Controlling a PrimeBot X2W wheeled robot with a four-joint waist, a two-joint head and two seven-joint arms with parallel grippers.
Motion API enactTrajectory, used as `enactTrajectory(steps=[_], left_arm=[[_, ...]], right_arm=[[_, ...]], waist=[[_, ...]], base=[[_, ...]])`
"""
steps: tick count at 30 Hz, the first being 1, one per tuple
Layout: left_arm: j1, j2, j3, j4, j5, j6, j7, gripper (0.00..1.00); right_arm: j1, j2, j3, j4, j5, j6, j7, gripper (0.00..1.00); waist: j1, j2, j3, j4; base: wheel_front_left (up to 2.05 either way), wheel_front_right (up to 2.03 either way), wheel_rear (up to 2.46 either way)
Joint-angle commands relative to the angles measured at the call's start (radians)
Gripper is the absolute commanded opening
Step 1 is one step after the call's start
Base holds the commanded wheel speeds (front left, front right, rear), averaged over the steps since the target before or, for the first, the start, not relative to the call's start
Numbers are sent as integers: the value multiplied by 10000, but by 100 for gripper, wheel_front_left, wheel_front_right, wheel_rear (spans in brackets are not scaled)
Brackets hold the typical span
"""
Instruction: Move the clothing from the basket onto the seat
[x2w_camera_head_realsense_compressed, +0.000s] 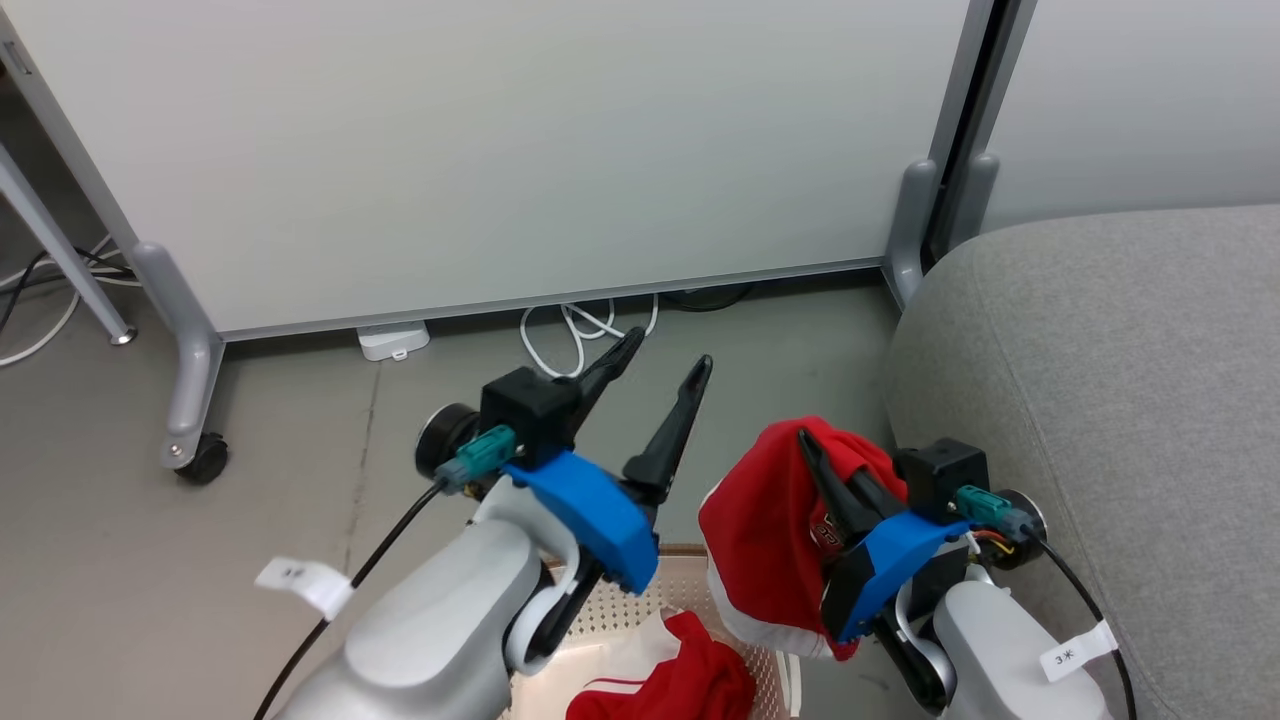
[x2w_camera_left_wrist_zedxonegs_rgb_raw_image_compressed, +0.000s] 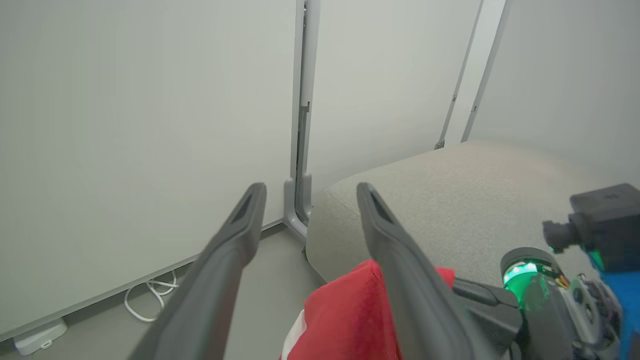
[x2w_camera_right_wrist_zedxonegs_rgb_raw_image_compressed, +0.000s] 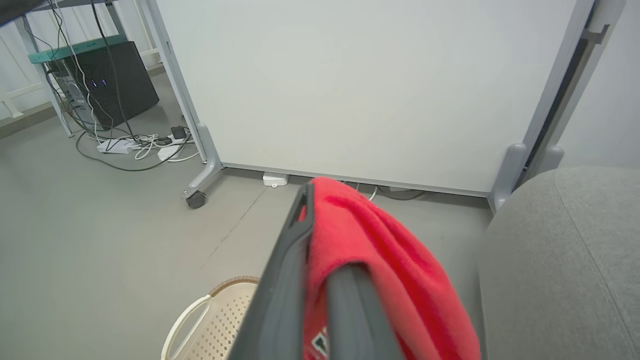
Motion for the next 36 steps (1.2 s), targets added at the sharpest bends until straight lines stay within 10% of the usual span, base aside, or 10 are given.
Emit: enactTrajectory(steps=[1, 15, 36], left_arm=[[487, 130, 384, -349, 445, 3, -36, 100], [4261, 639, 3495, -2083, 3235, -508, -37, 100], [5700, 36, 5848, -3088, 5047, -926, -38, 100]], right_arm=[[101, -29, -80, -109, -98, 5, -44, 0], [623, -31, -677, -1078, -390, 5, 134, 0], [990, -31, -1063, -2469, -642, 5, 562, 0]], waist=[[0, 0, 0, -21], [0, 0, -3, -344], [0, 0, 648, -3379]], base=[[0, 0, 0], [0, 0, 0], [0, 0, 0]])
